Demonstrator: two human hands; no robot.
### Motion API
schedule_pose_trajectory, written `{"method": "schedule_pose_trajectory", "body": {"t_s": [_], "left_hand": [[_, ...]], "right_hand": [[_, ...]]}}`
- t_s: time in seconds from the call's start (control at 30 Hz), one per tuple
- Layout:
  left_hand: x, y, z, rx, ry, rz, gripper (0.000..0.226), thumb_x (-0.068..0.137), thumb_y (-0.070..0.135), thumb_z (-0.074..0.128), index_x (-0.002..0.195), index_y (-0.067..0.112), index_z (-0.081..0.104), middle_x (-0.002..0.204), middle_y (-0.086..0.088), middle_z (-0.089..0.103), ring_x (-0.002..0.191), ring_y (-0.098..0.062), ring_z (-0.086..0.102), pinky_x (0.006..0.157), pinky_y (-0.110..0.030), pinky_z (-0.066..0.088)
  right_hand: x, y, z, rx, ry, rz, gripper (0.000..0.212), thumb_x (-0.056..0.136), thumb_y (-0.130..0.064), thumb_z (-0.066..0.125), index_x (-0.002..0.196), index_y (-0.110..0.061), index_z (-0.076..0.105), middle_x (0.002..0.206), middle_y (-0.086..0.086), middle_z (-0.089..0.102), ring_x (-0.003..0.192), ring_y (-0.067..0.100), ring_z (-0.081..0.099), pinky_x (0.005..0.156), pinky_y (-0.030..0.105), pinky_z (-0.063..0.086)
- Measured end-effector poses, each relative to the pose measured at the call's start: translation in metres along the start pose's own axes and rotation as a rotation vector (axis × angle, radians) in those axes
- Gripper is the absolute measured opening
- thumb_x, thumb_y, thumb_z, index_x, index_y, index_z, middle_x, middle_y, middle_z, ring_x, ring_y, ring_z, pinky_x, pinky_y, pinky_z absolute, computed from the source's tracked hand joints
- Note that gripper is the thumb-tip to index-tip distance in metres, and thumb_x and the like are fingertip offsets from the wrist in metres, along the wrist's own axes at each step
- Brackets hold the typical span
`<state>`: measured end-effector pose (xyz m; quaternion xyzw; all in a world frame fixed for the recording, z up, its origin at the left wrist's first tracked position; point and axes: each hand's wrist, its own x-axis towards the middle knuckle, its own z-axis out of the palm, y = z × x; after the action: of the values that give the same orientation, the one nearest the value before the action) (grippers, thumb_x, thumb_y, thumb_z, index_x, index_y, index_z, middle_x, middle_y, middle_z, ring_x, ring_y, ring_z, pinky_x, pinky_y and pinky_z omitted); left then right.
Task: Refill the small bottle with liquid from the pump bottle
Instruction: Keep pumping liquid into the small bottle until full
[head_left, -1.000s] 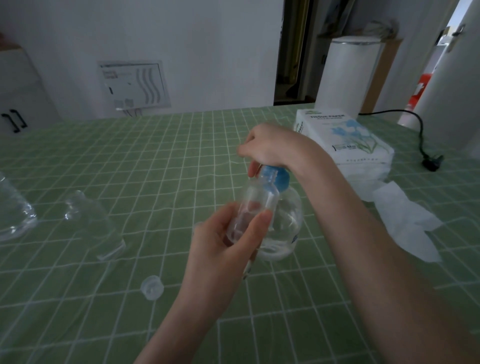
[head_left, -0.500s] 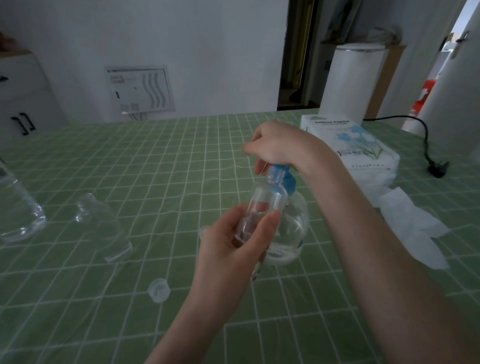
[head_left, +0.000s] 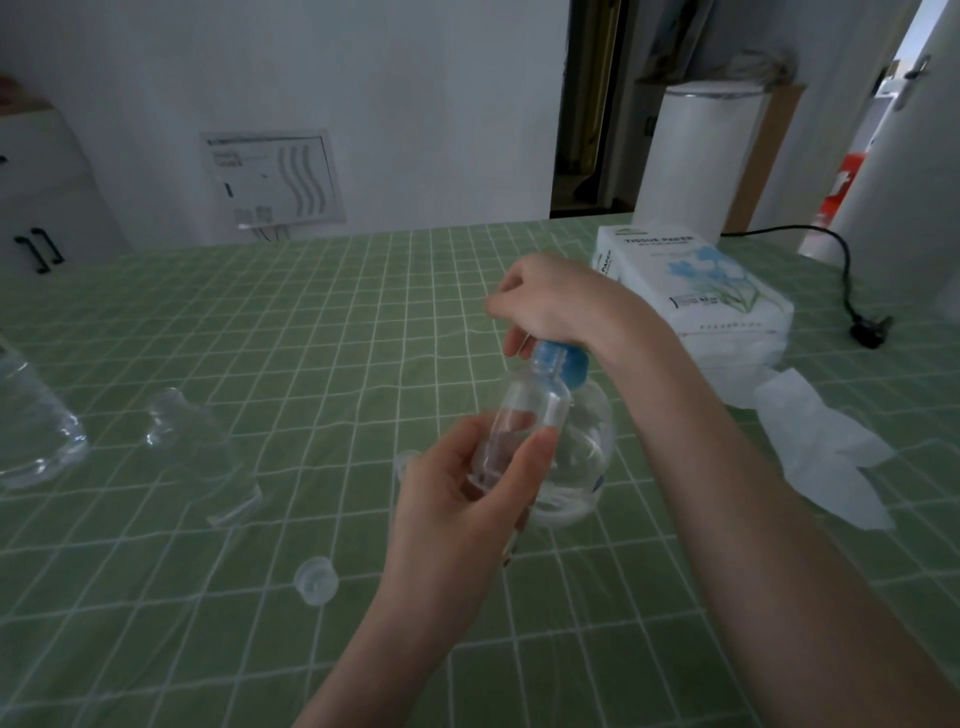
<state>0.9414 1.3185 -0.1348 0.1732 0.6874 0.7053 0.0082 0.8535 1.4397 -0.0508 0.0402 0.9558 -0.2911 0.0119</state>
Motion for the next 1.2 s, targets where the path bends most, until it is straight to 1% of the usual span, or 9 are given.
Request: {"method": "schedule_pose_trajectory", "body": {"t_s": [0.1,0.2,0.33,0.43,0.63,0.8,0.9,0.97,1.2], "left_hand": [[0.001,0.001,0.0,-0.016,-0.006,0.009,0.036,0.066,0.049,0.061,0.083,0.018,0.07,0.066,-0.022,0.061,0.056,-0.017,0.053,0.047,-0.019,0.041],[0.003,0.001,-0.001,-0.023,-0.017,0.01,0.032,0.074,0.048,0.066,0.083,0.018,0.069,0.068,-0.023,0.062,0.057,-0.02,0.053,0.049,-0.023,0.042],[0.002,0.001,-0.002,-0.022,-0.02,0.012,0.035,0.071,0.051,0.063,0.085,0.019,0.07,0.072,-0.026,0.062,0.059,-0.022,0.054,0.052,-0.027,0.042],[0.002,0.001,-0.001,-0.021,-0.014,0.005,0.036,0.068,0.05,0.062,0.084,0.019,0.071,0.069,-0.026,0.06,0.056,-0.02,0.051,0.048,-0.024,0.04],[0.001,0.001,0.0,-0.022,0.001,-0.001,0.039,0.062,0.052,0.061,0.085,0.022,0.071,0.071,-0.025,0.061,0.057,-0.019,0.052,0.049,-0.025,0.041],[0.001,0.001,-0.002,-0.026,-0.011,0.012,0.035,0.066,0.049,0.062,0.084,0.021,0.07,0.063,-0.02,0.06,0.053,-0.016,0.051,0.044,-0.019,0.04],[0.002,0.001,-0.002,-0.038,-0.017,0.017,0.035,0.064,0.051,0.061,0.082,0.021,0.07,0.056,-0.009,0.058,0.053,-0.014,0.05,0.044,-0.016,0.039],[0.002,0.001,-0.002,-0.035,-0.008,0.017,0.036,0.064,0.052,0.061,0.082,0.022,0.07,0.058,-0.002,0.059,0.053,-0.012,0.05,0.044,-0.015,0.04],[0.001,0.002,-0.001,-0.035,-0.014,0.006,0.027,0.063,0.05,0.062,0.07,0.026,0.069,0.054,-0.002,0.053,0.047,-0.01,0.043,0.041,-0.016,0.036]], "right_hand": [[0.002,-0.003,-0.006,-0.02,0.027,-0.002,0.034,0.097,-0.026,0.048,0.117,-0.002,0.061,0.104,0.015,0.073,0.098,0.027,0.068,0.067,0.027,0.044],[0.004,-0.005,-0.008,-0.041,0.008,0.005,0.033,0.095,-0.025,0.049,0.115,-0.003,0.064,0.1,0.014,0.074,0.084,0.023,0.067,0.06,0.025,0.04],[0.004,-0.005,-0.004,-0.046,-0.01,-0.001,0.032,0.096,-0.024,0.049,0.117,-0.003,0.061,0.104,0.013,0.073,0.095,0.026,0.068,0.061,0.025,0.04],[0.003,-0.002,-0.002,-0.038,-0.023,0.004,0.033,0.097,-0.024,0.048,0.122,-0.004,0.058,0.109,0.013,0.069,0.101,0.027,0.065,0.075,0.031,0.044],[0.002,0.0,0.002,-0.013,-0.028,0.014,0.033,0.097,-0.025,0.047,0.117,-0.002,0.06,0.108,0.015,0.07,0.101,0.029,0.066,0.083,0.032,0.047],[0.002,-0.003,-0.004,-0.03,0.009,-0.01,0.033,0.097,-0.027,0.048,0.117,-0.005,0.06,0.103,0.013,0.072,0.094,0.025,0.068,0.063,0.025,0.041],[0.003,-0.005,-0.006,-0.042,0.003,-0.009,0.033,0.096,-0.025,0.048,0.118,-0.004,0.061,0.102,0.014,0.073,0.093,0.026,0.069,0.059,0.024,0.04],[0.004,-0.005,-0.006,-0.049,-0.005,-0.006,0.032,0.097,-0.025,0.048,0.118,-0.005,0.06,0.103,0.013,0.072,0.096,0.026,0.068,0.063,0.025,0.042],[0.003,0.0,0.001,-0.025,-0.048,0.001,0.035,0.097,-0.023,0.048,0.124,-0.003,0.055,0.111,0.015,0.068,0.101,0.03,0.066,0.095,0.038,0.049]]}}
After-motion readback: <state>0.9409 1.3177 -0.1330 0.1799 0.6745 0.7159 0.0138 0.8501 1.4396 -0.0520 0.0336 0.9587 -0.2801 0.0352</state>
